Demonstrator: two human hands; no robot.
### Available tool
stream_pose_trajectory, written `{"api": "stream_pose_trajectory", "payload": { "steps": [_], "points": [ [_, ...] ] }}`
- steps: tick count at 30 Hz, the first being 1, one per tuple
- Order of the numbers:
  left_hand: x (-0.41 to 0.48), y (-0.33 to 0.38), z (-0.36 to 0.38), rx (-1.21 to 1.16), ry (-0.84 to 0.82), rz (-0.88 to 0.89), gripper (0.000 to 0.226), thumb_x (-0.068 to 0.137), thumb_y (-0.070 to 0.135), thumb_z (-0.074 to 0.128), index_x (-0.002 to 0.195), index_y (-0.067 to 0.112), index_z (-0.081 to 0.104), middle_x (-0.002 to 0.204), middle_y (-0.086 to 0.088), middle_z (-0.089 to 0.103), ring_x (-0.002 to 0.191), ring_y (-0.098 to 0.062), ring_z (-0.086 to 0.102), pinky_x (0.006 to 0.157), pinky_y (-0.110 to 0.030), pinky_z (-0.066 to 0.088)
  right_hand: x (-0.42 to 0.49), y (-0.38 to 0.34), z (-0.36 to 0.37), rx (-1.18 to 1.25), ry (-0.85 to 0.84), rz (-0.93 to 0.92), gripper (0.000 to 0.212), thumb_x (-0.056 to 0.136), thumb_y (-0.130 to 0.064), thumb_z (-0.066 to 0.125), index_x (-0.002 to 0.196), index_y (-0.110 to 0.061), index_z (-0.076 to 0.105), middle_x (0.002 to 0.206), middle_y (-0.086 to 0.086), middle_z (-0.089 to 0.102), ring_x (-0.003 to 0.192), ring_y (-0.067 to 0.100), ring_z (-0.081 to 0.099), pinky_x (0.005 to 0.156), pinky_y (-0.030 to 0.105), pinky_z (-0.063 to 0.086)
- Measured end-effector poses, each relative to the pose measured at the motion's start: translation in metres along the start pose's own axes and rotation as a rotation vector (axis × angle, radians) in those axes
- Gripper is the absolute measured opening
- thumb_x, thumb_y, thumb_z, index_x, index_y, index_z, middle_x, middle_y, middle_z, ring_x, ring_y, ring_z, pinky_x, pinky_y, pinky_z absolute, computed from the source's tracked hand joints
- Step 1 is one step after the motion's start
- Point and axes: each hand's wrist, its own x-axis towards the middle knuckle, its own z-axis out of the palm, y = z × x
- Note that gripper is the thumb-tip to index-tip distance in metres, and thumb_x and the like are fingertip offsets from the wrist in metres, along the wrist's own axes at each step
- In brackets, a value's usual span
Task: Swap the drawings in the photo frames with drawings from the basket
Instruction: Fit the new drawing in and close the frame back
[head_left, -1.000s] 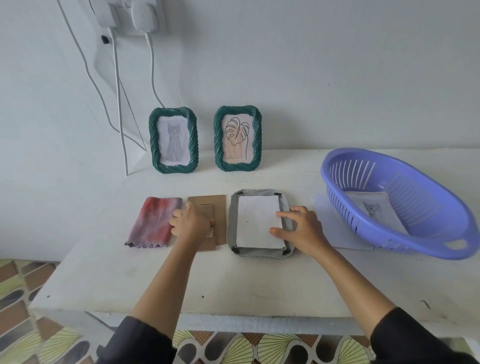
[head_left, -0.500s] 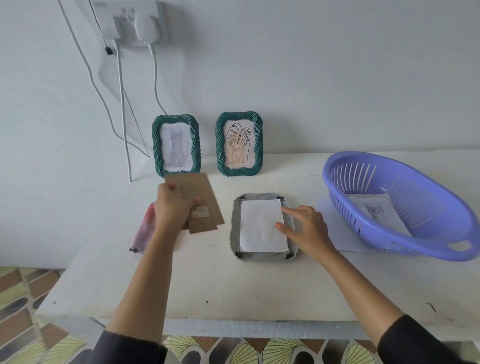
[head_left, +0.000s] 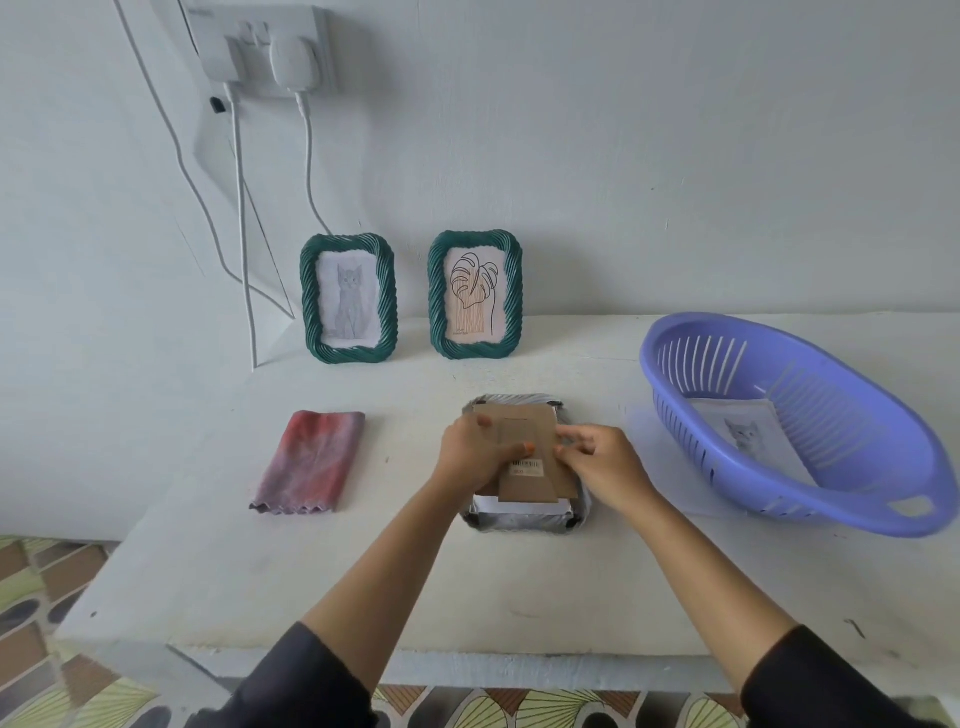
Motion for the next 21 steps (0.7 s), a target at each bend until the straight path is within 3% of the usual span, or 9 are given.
{"api": "stream_pose_trajectory", "payload": {
  "steps": [6,9,12,16,21],
  "points": [
    [0.007,0.001,0.004,0.065,-0.002,0.022,0.070,0.070,0.036,0.078,0.127,0.008,0.048,0.124,-0.011,0.056,0.109,-0.027,0.057,0.090,-0.039,0.052,0.005,0.000,0.000,-0.033,0.046,-0.005,0.031,0.083,-0.015,0.058,0.113,-0.021,0.067,0.105,0.004,0.071,0.097,0.019,0.065,0.088,0.035,0.050],
    [0.010,0.001,0.006,0.105,0.005,0.036,0.069,0.071,0.038,0.077,0.127,0.008,0.049,0.126,-0.011,0.055,0.110,-0.025,0.056,0.085,-0.031,0.049,0.006,0.001,-0.001,-0.030,0.035,-0.009,0.031,0.083,-0.013,0.056,0.110,-0.023,0.068,0.100,0.004,0.073,0.093,0.019,0.066,0.088,0.039,0.052],
    [0.012,-0.001,0.007,0.163,0.015,0.054,0.069,0.073,0.040,0.075,0.128,0.008,0.049,0.128,-0.010,0.054,0.114,-0.024,0.052,0.082,-0.026,0.041,0.008,0.003,-0.001,-0.035,0.012,-0.009,0.033,0.084,-0.014,0.054,0.114,-0.023,0.066,0.104,0.003,0.072,0.095,0.018,0.065,0.089,0.039,0.052],
    [0.012,-0.003,0.010,0.240,0.015,0.078,0.070,0.075,0.042,0.072,0.130,0.008,0.046,0.130,-0.011,0.052,0.121,-0.025,0.045,0.092,-0.030,0.039,0.011,0.004,0.000,-0.048,0.014,0.019,0.036,0.085,-0.015,0.057,0.120,-0.017,0.061,0.114,0.007,0.068,0.103,0.020,0.063,0.090,0.034,0.048],
    [0.011,-0.004,0.012,0.278,0.022,0.104,0.067,0.076,0.043,0.070,0.127,0.007,0.049,0.127,-0.011,0.054,0.121,-0.025,0.041,0.086,-0.026,0.033,0.010,0.006,0.000,-0.070,0.009,0.025,0.035,0.084,-0.014,0.058,0.119,-0.015,0.062,0.117,0.008,0.067,0.106,0.021,0.061,0.088,0.031,0.046]
  ]
}}
